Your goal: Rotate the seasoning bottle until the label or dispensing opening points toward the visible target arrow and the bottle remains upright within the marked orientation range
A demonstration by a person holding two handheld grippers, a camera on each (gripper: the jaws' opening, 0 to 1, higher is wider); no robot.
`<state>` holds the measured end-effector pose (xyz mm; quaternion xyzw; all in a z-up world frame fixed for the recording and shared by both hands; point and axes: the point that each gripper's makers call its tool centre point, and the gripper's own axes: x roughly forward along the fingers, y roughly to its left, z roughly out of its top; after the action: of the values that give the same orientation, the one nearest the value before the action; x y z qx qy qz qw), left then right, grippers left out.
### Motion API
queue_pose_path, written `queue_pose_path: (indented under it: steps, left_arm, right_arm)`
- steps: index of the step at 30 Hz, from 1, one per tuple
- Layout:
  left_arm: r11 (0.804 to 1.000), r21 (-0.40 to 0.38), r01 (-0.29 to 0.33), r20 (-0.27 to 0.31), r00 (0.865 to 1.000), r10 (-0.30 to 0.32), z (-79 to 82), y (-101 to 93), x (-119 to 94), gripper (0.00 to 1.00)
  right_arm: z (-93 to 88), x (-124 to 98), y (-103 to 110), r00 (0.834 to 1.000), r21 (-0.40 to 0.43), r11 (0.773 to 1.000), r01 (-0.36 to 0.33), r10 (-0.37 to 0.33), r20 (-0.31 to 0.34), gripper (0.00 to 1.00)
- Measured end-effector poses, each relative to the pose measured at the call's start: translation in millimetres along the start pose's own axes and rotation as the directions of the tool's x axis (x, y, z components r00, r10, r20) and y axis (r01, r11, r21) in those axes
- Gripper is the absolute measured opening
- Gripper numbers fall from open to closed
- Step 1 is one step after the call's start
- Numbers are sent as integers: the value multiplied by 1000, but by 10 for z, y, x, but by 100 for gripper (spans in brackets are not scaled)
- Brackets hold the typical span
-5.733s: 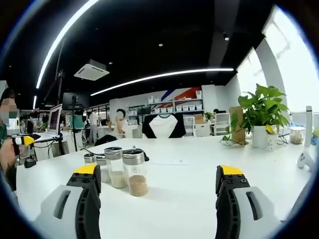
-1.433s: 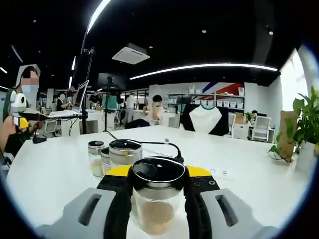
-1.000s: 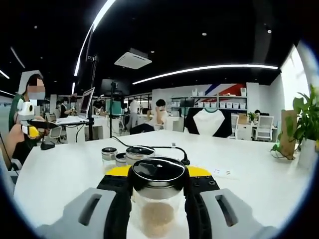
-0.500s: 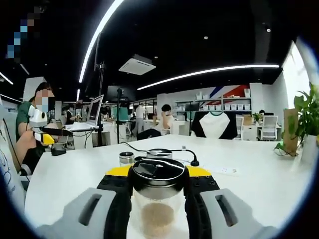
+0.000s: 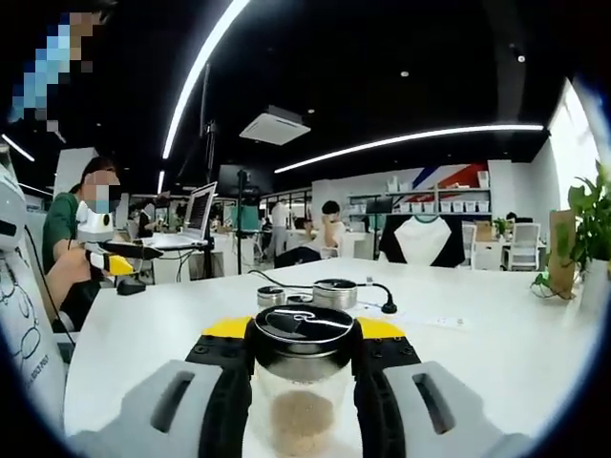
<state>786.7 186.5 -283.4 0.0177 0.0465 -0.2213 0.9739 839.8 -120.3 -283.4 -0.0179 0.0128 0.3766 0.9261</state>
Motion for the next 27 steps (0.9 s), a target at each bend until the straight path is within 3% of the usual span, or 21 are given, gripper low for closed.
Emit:
queue_pose_path:
  steps: [16, 27]
  left_arm:
    - [1000, 8, 8, 2, 1000, -8, 5, -27, 6, 96]
    - [1000, 11, 18, -5, 1000, -18, -26, -43, 4, 96]
  right_arm:
    - [-129, -111, 152, 1000, 48, 999, -19, 19, 7, 38]
    - [-192, -137, 274, 998, -21, 998, -62, 62, 4, 38]
